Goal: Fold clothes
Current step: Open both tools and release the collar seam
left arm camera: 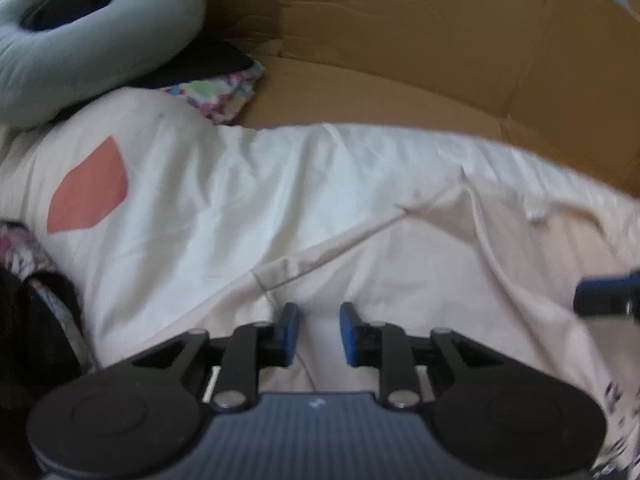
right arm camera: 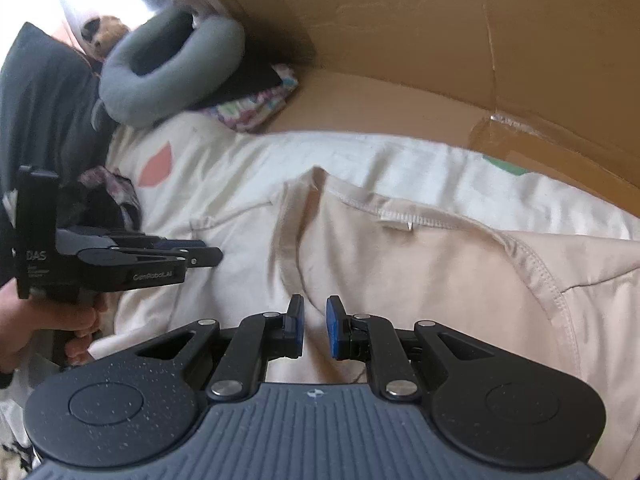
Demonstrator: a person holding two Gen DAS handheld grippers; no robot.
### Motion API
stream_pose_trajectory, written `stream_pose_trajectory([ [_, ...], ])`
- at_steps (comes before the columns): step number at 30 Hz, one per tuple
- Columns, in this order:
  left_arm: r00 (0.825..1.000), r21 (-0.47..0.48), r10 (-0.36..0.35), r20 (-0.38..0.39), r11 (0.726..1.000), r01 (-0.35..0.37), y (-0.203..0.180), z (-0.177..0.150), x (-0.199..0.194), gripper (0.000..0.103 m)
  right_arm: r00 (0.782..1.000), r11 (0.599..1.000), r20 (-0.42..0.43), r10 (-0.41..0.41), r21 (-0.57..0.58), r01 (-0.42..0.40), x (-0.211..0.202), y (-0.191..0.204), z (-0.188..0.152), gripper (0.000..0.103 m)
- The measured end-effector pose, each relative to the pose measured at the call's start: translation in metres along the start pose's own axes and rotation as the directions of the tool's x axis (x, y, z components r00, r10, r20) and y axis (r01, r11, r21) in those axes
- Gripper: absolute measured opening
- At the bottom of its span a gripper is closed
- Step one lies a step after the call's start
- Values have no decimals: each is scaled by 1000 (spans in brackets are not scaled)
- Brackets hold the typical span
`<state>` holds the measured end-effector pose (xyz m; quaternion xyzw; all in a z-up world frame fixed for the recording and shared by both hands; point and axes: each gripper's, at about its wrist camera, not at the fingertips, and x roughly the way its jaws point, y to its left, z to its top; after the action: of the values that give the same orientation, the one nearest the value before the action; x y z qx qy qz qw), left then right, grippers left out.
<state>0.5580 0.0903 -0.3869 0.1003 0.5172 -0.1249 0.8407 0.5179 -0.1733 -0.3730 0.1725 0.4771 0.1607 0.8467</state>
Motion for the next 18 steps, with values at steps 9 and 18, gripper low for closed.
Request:
stream_pose_trajectory([
  [9,1000,63,-6,-21,998,8,-1,0,6,26,998,997,-62,-8,-72,3,17,21,-3,41],
  [18,995,233,101,10,967,-101,-22,-7,9,7,987,974,-99,-130,-199,108,29,36,-3,4],
])
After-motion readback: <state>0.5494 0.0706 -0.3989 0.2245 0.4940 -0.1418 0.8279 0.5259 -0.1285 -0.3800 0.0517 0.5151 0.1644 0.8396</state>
